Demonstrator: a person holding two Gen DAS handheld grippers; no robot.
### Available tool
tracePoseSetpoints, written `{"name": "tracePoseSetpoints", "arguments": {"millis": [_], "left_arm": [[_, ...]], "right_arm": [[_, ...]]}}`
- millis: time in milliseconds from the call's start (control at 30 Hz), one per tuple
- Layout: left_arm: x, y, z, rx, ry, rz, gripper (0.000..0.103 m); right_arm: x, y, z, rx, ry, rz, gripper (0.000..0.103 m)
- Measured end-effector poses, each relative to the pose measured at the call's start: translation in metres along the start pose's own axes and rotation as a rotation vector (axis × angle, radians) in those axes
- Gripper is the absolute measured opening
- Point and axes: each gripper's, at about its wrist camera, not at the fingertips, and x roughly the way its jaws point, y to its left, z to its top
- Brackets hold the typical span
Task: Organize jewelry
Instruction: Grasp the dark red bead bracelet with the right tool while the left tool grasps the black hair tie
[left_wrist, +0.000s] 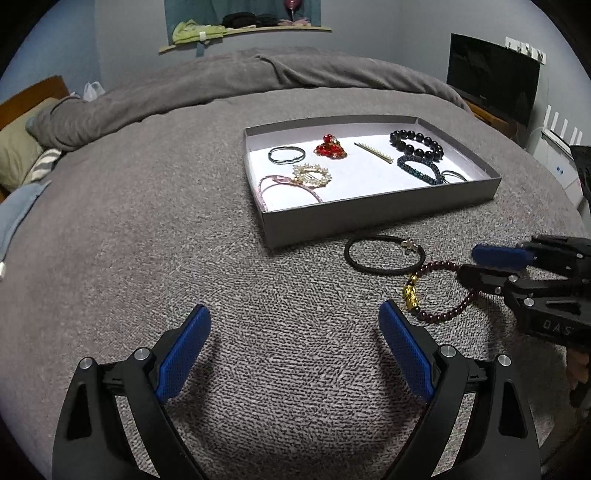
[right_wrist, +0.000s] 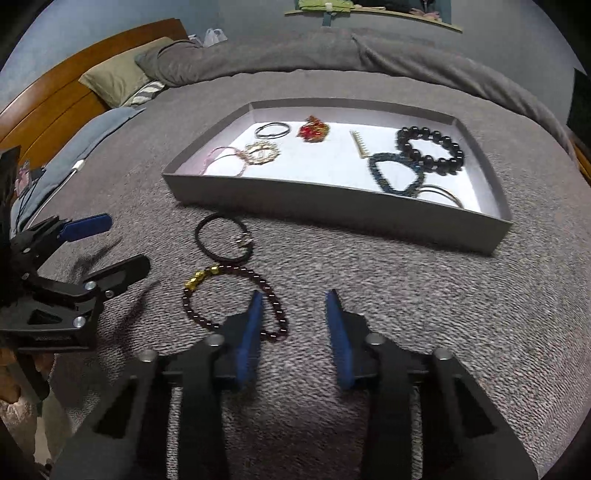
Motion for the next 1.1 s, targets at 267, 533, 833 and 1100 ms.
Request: {"name": "tracePoseSetpoints", "arguments": {"millis": [267,533,833,1100], "left_arm": [[0.004,-0.002,0.008,-0.035,-0.023,-0.043,0.092],[0.020,-0.018,0.021,-0.033,0.008,-0.123,0.053],[0.044,-0.023,0.029,-0.110,0.060,-0.142,0.029],[0.033,-0.023,0.019,-0.037,0.097,-0.165,0.004]], "right_arm": [[-0.004,-0.001,-0.004,-0.020,0.010,-0.001,0.006],[-0.022,-0.014,-0.012,-0.018,0.008,-0.014,0.006],[-0.037,-0.027,-0.021,0.004,-0.002,-0.029,0.006],[-0.043,-0.039,-0.022,0.026,-0.014,-0.051,0.006]]}}
